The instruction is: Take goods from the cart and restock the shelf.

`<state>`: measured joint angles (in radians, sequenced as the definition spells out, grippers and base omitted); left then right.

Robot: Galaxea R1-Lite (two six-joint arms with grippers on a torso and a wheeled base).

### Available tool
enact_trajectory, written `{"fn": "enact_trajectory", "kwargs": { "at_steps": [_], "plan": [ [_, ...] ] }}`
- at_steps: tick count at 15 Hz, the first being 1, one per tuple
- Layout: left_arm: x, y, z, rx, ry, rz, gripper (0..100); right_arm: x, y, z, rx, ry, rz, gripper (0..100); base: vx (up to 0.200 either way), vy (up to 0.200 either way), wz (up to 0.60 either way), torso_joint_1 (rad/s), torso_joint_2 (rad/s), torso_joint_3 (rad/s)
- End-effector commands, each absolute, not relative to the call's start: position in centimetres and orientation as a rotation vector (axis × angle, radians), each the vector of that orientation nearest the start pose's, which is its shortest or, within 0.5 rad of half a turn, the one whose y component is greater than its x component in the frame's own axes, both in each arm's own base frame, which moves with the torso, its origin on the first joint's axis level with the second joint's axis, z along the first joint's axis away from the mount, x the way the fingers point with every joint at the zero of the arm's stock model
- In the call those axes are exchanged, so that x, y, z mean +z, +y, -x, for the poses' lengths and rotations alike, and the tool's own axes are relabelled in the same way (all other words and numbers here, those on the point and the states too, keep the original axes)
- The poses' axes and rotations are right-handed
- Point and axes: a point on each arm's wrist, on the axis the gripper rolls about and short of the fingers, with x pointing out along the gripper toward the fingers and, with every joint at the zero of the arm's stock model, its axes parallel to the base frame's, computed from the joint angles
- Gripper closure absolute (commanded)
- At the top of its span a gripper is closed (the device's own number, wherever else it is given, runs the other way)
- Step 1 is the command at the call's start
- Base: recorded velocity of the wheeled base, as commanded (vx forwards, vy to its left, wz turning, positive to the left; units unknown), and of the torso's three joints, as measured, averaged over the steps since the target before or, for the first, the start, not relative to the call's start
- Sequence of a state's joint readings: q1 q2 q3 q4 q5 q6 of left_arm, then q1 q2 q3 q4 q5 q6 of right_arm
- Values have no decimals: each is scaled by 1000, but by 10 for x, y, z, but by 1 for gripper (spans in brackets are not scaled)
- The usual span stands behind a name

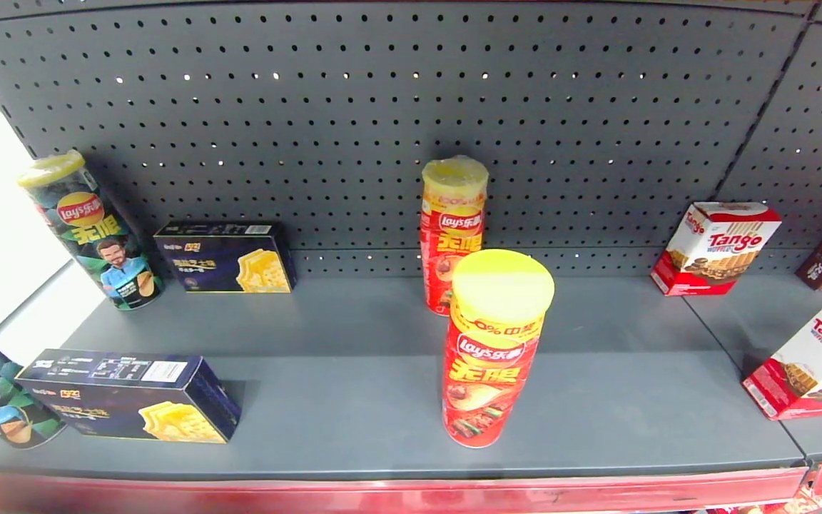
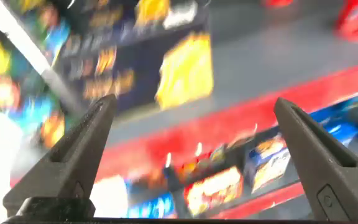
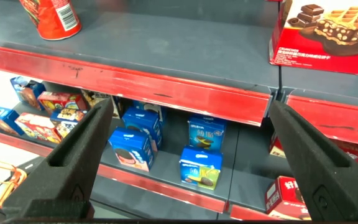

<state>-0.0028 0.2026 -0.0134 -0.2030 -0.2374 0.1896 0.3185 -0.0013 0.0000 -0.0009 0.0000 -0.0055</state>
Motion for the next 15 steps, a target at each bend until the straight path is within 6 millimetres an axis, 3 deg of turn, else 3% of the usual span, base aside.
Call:
{"fn": "enact_trajectory", "kwargs": {
  "at_steps": [1, 3, 12, 13, 15],
  "plan": [
    [91, -7, 18, -185, -87, -203, 0, 76, -7, 22, 319, -2, 6, 0, 0, 0, 0, 0, 0, 0],
    [81, -5, 23, -253, -69, -196, 0, 76, -7, 22, 319, -2, 6, 0, 0, 0, 0, 0, 0, 0],
    [81, -5, 23, -231, -70, -186, 0, 76, -7, 22, 319, -2, 6, 0, 0, 0, 0, 0, 0, 0],
    [80, -2, 23, -84, -46, -178, 0, 75, -7, 22, 319, -1, 6, 0, 0, 0, 0, 0, 0, 0],
    [75, -1, 22, -25, 5, -80, 0, 76, -7, 22, 319, -2, 6, 0, 0, 0, 0, 0, 0, 0]
  ]
}}
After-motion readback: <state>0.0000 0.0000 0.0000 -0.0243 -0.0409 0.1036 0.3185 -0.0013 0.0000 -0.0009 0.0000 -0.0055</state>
